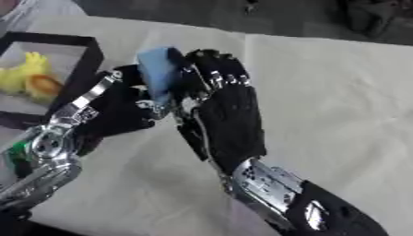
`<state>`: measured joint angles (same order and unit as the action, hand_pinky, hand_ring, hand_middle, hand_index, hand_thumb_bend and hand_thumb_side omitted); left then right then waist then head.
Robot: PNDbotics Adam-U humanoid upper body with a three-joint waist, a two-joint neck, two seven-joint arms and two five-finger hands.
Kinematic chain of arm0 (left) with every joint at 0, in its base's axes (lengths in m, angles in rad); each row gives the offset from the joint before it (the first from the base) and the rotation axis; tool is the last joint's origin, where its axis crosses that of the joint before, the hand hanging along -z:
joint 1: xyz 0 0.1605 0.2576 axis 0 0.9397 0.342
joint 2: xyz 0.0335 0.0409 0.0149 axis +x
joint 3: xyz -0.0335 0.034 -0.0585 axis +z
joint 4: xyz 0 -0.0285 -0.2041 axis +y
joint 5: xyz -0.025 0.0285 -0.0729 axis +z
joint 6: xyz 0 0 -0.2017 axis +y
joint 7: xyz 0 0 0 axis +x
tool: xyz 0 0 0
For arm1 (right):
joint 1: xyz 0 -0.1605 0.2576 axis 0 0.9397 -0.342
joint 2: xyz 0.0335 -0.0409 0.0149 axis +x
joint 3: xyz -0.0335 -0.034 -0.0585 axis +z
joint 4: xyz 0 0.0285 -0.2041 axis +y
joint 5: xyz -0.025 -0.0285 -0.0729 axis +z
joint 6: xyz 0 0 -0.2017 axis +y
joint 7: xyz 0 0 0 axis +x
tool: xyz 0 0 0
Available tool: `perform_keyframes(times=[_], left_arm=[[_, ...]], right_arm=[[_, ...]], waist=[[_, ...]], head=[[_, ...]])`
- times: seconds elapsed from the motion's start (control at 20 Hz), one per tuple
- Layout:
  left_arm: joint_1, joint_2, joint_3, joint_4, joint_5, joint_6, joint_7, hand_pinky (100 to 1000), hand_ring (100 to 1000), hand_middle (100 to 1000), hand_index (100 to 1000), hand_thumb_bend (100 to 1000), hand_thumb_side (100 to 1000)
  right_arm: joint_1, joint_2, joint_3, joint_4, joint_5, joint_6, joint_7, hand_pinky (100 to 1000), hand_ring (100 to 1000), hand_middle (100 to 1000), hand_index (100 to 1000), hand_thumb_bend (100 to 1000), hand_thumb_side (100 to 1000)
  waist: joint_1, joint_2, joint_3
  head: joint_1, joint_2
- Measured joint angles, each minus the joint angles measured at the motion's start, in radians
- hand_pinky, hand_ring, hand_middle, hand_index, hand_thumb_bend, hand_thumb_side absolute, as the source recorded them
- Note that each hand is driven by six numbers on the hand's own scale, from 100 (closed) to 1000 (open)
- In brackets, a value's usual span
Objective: Pick up the objects with one hand, pass them to the other hand, and then place them into the box on the other side of the table.
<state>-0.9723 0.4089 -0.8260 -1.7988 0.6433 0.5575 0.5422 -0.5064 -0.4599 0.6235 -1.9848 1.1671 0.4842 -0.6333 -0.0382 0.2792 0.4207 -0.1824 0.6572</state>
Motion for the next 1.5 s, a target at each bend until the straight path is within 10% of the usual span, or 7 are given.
perform_keyframes(times=[0.35, 0.5, 0.95, 1.5], left_arm=[[0.000, 0.005, 0.002, -0.014, -0.017, 0.000, 0.000, 945, 371, 453, 519, 100, 436], [0.000, 0.005, 0.002, -0.015, -0.020, 0.000, 0.000, 942, 364, 445, 505, 100, 412], [0.004, 0.005, 0.020, 0.006, -0.064, -0.001, 0.001, 934, 347, 437, 491, 100, 372], [0.005, 0.005, 0.065, 0.070, -0.156, 0.004, -0.004, 927, 315, 410, 471, 100, 332]], right_arm=[[0.000, 0.004, 0.000, -0.007, 0.003, 0.001, 0.000, 593, 672, 597, 581, 567, 100], [0.001, 0.004, 0.000, -0.009, 0.014, 0.006, 0.006, 616, 706, 644, 632, 506, 100], [0.014, 0.001, 0.003, -0.007, 0.100, 0.057, 0.085, 740, 856, 840, 848, 282, 472], [0.019, 0.000, 0.013, -0.005, 0.139, 0.063, 0.113, 746, 877, 867, 876, 264, 499]], waist=[[0.000, 0.000, -0.002], [0.000, 0.000, -0.002], [-0.003, 0.000, -0.009], [-0.003, 0.000, -0.015]], head=[[-0.001, 0.000], [-0.001, 0.000], [0.000, 0.000], [0.004, 0.000]])
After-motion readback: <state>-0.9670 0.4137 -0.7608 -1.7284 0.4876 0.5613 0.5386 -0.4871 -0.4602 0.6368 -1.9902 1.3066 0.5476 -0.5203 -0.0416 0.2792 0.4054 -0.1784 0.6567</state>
